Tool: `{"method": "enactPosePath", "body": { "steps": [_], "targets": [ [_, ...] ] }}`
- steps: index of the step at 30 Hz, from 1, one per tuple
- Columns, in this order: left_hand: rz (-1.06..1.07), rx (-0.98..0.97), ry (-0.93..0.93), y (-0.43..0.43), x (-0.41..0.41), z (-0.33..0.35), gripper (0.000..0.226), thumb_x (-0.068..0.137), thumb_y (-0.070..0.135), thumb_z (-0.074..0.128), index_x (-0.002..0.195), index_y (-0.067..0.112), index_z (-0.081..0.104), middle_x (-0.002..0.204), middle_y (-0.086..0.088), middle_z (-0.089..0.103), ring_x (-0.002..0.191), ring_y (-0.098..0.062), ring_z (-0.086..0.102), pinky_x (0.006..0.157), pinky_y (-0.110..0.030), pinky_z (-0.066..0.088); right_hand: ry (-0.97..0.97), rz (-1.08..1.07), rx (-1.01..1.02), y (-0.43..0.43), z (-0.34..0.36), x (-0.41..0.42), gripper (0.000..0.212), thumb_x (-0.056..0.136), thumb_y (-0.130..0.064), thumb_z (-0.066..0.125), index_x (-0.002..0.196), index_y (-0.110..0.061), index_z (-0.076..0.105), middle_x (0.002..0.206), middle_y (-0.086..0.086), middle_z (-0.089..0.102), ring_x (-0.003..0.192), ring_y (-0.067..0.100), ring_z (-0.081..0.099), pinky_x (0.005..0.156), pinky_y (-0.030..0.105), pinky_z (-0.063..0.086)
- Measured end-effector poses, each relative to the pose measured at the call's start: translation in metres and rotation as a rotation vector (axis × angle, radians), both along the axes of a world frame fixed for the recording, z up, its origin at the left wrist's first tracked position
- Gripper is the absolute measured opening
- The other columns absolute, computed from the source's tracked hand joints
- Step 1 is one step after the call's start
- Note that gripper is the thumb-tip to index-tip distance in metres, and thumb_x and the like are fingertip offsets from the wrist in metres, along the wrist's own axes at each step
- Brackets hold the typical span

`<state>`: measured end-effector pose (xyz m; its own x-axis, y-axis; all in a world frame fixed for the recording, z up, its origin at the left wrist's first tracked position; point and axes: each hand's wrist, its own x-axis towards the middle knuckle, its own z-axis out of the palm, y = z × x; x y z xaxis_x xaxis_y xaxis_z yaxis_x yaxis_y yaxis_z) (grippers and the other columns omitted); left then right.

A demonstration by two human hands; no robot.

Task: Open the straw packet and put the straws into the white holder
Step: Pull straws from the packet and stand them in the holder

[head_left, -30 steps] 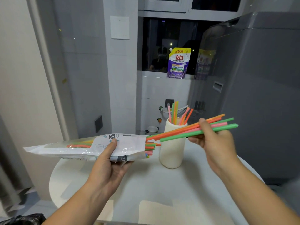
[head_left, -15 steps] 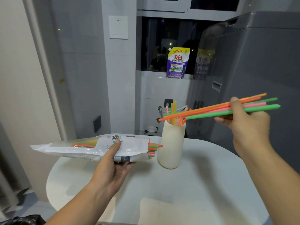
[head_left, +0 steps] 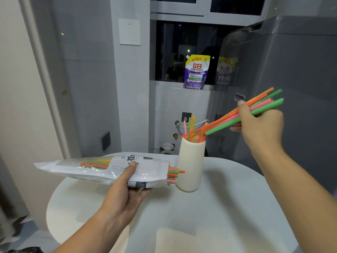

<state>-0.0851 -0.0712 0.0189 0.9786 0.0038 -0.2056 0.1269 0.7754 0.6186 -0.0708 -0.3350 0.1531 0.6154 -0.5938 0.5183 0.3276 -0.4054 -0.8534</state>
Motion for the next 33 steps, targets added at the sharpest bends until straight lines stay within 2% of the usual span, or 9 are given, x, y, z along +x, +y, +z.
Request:
{"method": "enactPosePath", "body": {
  "steps": [4, 7, 11, 23, 26, 31, 33],
  "targets": [
    [-0.005, -0.007, 0.001, 0.003, 0.0, 0.0, 0.04, 0.093, 0.017, 0.066, 0.132, 0.015, 0.06, 0.113, -0.009, 0.079, 0.098, -0.025, 0.077, 0.089, -0.061, 0.055, 0.01, -0.006, 0.011, -0.001, 0.001, 0.001, 0.03, 0.091, -0.034, 0.067, 0.083, -0.006, 0.072, 0.072, 0.005, 0.073, 0.053, 0.014, 0.072, 0.039, 0.013, 0.044],
    [-0.008, -0.013, 0.0, 0.005, 0.0, 0.0, 0.041, 0.093, 0.017, 0.067, 0.133, 0.015, 0.06, 0.113, -0.009, 0.079, 0.099, -0.025, 0.077, 0.084, -0.063, 0.055, -0.008, -0.012, 0.041, -0.003, 0.004, -0.001, 0.026, 0.09, -0.033, 0.068, 0.076, -0.012, 0.069, 0.071, 0.005, 0.073, 0.054, 0.017, 0.073, 0.041, 0.015, 0.048],
    [-0.01, -0.024, 0.002, 0.005, -0.001, -0.001, 0.043, 0.093, 0.017, 0.066, 0.135, 0.016, 0.059, 0.114, -0.009, 0.078, 0.099, -0.026, 0.077, 0.082, -0.064, 0.056, -0.018, -0.023, 0.048, -0.005, 0.007, -0.003, 0.026, 0.089, -0.033, 0.07, 0.077, -0.009, 0.07, 0.071, 0.005, 0.073, 0.053, 0.017, 0.073, 0.046, 0.022, 0.055],
    [-0.01, -0.036, 0.016, 0.006, -0.002, 0.0, 0.046, 0.092, 0.016, 0.067, 0.137, 0.015, 0.058, 0.116, -0.01, 0.078, 0.097, -0.025, 0.077, 0.073, -0.054, 0.063, 0.001, -0.058, -0.035, -0.004, 0.014, -0.005, 0.027, 0.088, -0.034, 0.069, 0.072, -0.013, 0.068, 0.071, 0.004, 0.073, 0.051, 0.014, 0.072, 0.046, 0.022, 0.055],
    [-0.012, -0.034, 0.013, 0.007, -0.002, 0.0, 0.044, 0.092, 0.016, 0.067, 0.136, 0.015, 0.059, 0.115, -0.01, 0.078, 0.098, -0.026, 0.077, 0.075, -0.057, 0.061, 0.002, -0.064, -0.075, 0.0, 0.017, -0.006, 0.028, 0.089, -0.035, 0.068, 0.067, -0.017, 0.065, 0.07, 0.005, 0.072, 0.053, 0.016, 0.072, 0.049, 0.024, 0.057],
    [-0.024, -0.038, 0.009, 0.007, -0.003, 0.0, 0.044, 0.092, 0.016, 0.067, 0.136, 0.015, 0.059, 0.115, -0.011, 0.078, 0.101, -0.027, 0.076, 0.08, -0.061, 0.059, 0.047, -0.028, -0.161, 0.01, 0.019, -0.001, 0.03, 0.09, -0.036, 0.067, 0.072, -0.012, 0.068, 0.07, 0.005, 0.072, 0.053, 0.014, 0.071, 0.04, 0.014, 0.048],
    [-0.027, -0.04, 0.012, 0.007, -0.003, 0.0, 0.045, 0.092, 0.017, 0.067, 0.136, 0.015, 0.058, 0.116, -0.011, 0.078, 0.102, -0.027, 0.076, 0.08, -0.061, 0.059, 0.066, -0.024, -0.22, 0.014, 0.018, 0.005, 0.032, 0.09, -0.037, 0.067, 0.072, -0.011, 0.068, 0.071, 0.007, 0.073, 0.055, 0.016, 0.072, 0.044, 0.019, 0.053]
  ]
}}
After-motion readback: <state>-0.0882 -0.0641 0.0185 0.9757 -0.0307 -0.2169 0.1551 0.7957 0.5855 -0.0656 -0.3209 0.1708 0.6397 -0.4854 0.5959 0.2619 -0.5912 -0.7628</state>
